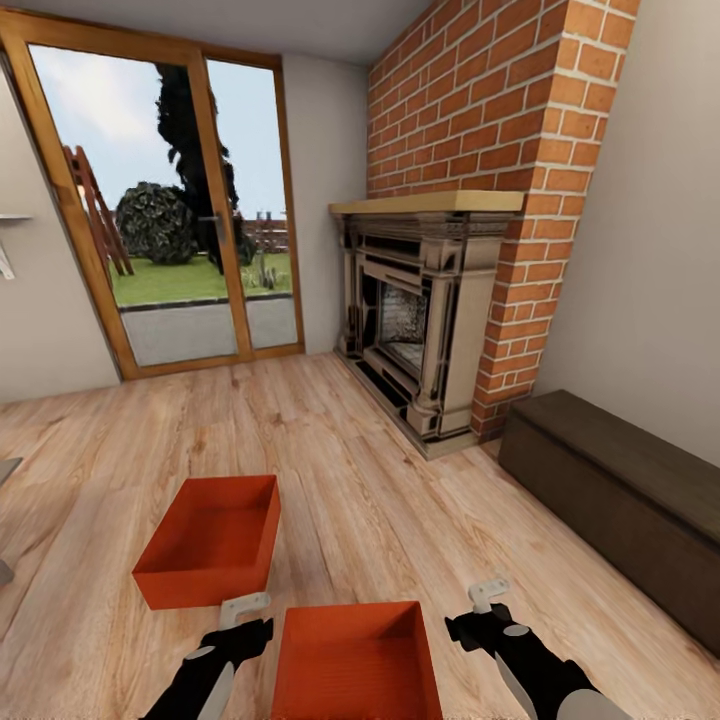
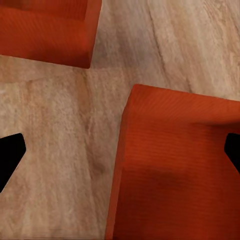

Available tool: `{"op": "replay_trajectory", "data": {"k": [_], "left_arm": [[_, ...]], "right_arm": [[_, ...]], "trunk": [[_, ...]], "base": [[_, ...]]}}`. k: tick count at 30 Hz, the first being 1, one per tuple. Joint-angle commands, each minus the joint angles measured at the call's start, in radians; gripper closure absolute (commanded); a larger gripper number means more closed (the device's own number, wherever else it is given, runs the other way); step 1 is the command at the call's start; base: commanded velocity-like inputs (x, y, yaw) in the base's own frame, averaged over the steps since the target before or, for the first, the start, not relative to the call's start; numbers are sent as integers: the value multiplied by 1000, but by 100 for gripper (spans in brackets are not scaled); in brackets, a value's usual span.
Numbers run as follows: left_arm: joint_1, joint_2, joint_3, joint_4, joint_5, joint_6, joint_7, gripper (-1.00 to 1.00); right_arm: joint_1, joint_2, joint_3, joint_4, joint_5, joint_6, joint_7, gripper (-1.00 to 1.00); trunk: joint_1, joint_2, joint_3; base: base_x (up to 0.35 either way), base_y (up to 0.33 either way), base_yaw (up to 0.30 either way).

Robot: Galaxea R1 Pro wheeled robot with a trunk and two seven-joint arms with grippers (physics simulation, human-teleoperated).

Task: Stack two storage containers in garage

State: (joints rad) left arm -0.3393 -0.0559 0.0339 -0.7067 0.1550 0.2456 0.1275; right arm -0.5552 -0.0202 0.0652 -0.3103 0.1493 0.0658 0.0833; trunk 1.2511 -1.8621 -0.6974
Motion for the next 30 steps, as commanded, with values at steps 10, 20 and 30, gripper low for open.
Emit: {"op": "replay_trajectory", "data": {"k": [10, 20, 30], "left_arm": [[0, -1, 3, 0, 11, 7, 20, -100], [0, 0, 0, 40, 14, 4, 16, -100], [0, 0, 0, 43, 14, 3, 14, -100]], "right_arm": [[0, -1, 6, -1, 4, -35, -6, -100], [0, 0, 6, 0, 3, -37, -11, -100], [0, -1, 5, 0, 4, -37, -11, -100]], "trunk": [[38, -71, -49], [77, -141, -96], [115, -211, -144]], "base": [[0, 0, 0], [0, 0, 0], [0, 0, 0]]}}
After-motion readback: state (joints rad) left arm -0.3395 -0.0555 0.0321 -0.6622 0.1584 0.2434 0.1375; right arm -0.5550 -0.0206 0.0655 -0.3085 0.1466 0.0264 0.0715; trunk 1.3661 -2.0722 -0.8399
